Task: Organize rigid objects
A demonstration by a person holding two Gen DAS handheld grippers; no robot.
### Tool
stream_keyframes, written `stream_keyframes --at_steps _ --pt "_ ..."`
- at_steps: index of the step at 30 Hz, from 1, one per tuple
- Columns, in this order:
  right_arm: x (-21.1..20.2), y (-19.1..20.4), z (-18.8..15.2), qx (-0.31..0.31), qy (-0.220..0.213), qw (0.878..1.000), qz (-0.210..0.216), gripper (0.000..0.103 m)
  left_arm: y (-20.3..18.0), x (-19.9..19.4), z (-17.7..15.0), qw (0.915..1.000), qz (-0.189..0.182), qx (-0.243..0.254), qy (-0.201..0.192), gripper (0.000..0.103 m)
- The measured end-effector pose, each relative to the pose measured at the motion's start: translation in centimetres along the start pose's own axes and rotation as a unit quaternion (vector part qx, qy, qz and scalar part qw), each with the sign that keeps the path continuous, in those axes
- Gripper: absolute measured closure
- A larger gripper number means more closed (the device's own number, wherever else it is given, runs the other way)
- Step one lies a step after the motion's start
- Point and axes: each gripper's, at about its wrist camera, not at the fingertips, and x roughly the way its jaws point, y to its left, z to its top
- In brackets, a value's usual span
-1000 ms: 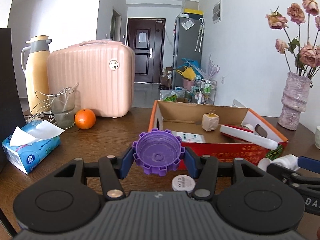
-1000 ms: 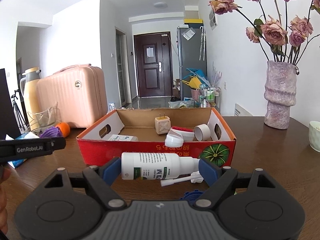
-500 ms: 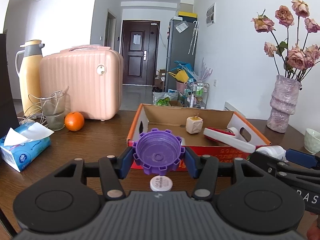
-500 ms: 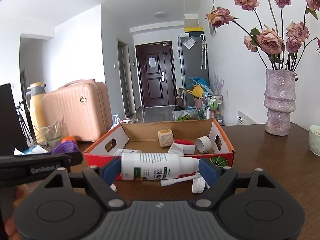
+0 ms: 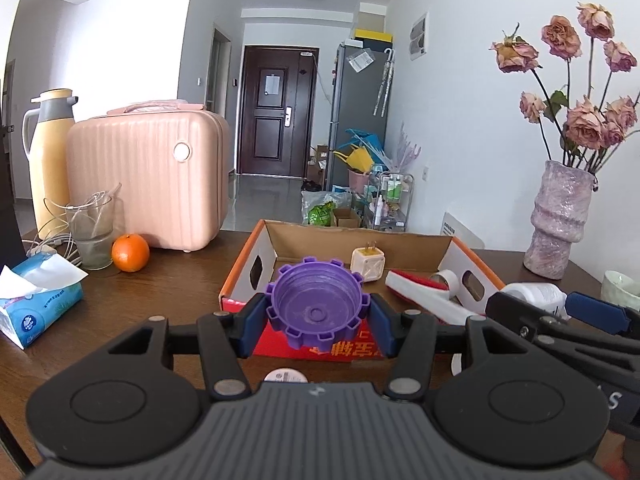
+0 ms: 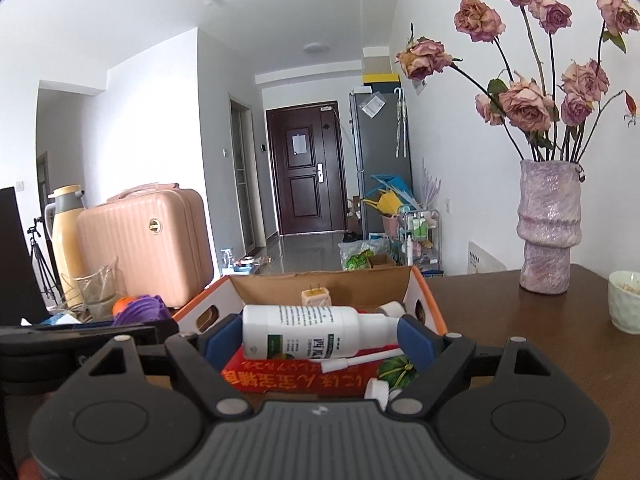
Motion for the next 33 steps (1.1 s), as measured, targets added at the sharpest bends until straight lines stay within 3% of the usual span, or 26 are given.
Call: stream_keyframes --at_steps 16,33 --pt "3.3 -2.2 1.7 0.004 0.007 1.000 -0.016 0.019 -2.1 2.8 1.7 0.9999 0.005 -0.003 -0.009 0.048" --pt "8.2 -2.5 2.6 -0.001 0.023 1.000 -0.020 0.019 -1.7 7.3 3.1 0.9998 0.016 -0.012 -0.003 0.048"
